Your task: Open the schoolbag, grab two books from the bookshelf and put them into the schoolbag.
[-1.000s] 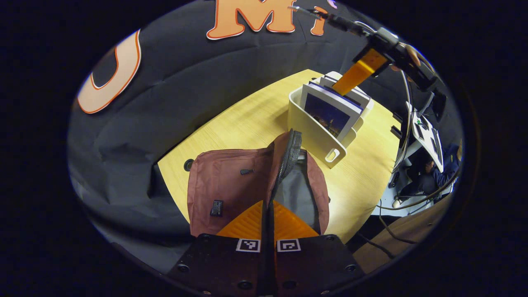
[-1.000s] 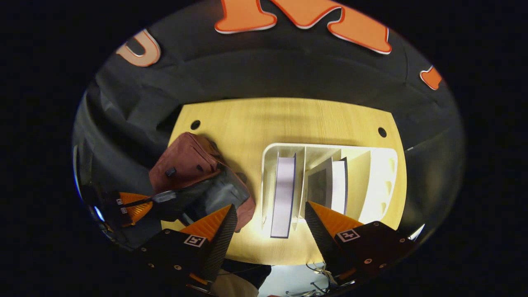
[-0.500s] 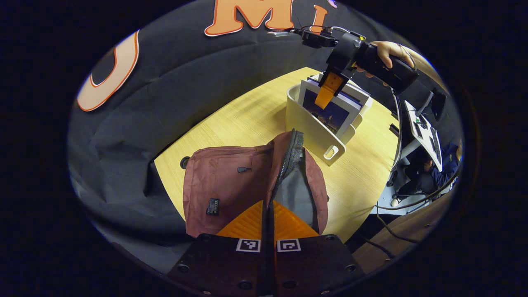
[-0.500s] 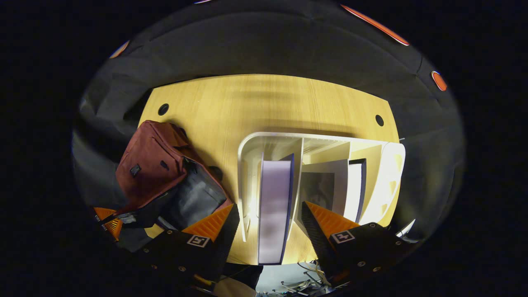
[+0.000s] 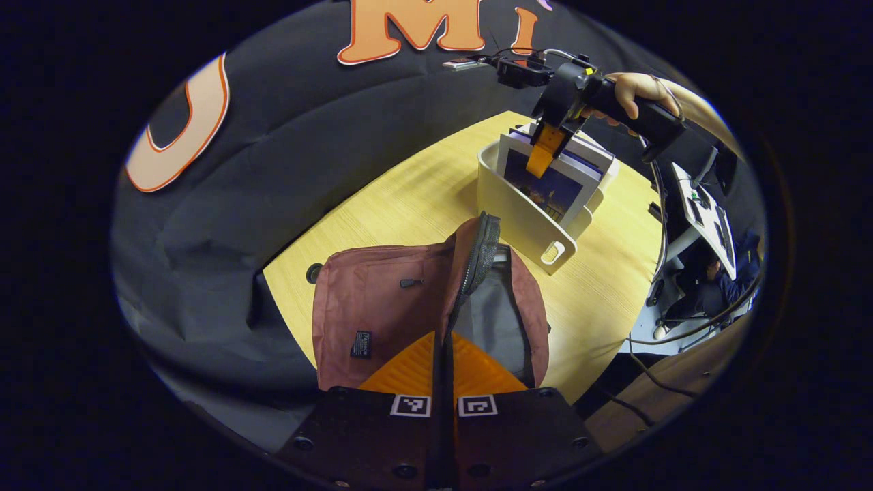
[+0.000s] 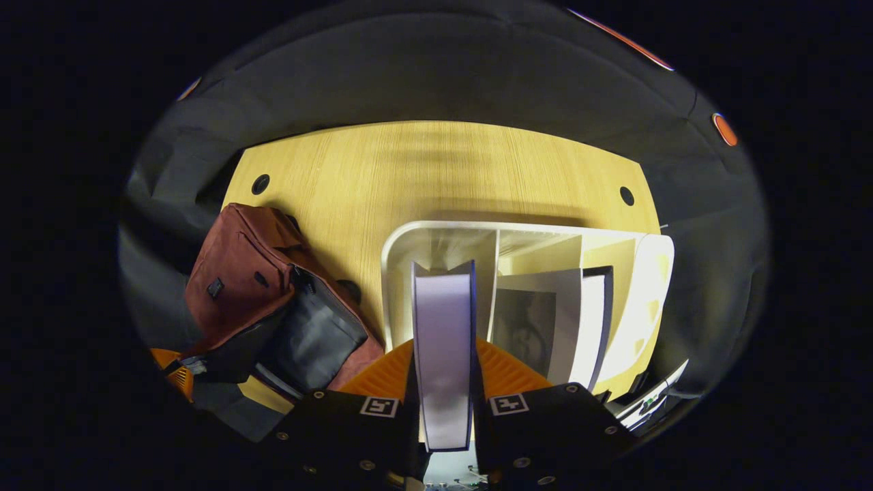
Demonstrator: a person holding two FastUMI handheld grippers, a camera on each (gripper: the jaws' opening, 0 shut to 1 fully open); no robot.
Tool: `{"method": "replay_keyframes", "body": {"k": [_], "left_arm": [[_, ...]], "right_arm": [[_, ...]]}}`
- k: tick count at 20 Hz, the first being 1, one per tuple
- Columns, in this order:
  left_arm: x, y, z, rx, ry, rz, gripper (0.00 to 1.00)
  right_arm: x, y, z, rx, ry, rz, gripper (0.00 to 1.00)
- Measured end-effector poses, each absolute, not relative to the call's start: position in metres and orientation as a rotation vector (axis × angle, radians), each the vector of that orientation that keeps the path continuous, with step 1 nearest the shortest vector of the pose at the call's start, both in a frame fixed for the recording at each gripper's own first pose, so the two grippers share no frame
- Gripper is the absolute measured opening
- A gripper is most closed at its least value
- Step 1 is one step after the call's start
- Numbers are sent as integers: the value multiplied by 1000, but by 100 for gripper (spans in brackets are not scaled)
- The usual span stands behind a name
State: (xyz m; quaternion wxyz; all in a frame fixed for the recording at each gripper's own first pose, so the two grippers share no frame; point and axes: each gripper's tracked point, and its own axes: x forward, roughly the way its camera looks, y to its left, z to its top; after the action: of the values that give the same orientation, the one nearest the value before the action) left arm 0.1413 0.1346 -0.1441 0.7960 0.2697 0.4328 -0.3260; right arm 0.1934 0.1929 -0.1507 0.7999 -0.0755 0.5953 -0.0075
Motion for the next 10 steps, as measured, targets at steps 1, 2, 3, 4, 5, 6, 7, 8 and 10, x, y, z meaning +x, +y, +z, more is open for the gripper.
{"method": "replay_keyframes", "body": {"k": [1,2,3,4,5,6,7,8,10], "left_arm": [[140,133,-145,576,932,-705,1],[140,133,-145,573,932,-704,1],[141,132,-145,570,933,-704,1],[141,132,-146,569,932,-702,1],[142,132,-146,570,932,-702,1],[142,132,-145,571,930,-704,1],[142,132,-146,569,930,-704,1],[143,132,-147,567,931,-705,1],[143,133,-148,561,934,-702,1]], "right_arm": [[192,193,-144,-160,1270,-15,34],[190,193,-137,-152,1261,-14,33],[188,194,-130,-140,1252,-13,33],[186,192,-122,-127,1243,-14,33],[184,191,-112,-114,1228,-18,33],[182,190,-101,-107,1208,-15,33],[181,189,-88,-97,1180,-10,33],[178,188,-74,-78,1153,-8,33],[169,188,-47,-26,1110,8,33]]}}
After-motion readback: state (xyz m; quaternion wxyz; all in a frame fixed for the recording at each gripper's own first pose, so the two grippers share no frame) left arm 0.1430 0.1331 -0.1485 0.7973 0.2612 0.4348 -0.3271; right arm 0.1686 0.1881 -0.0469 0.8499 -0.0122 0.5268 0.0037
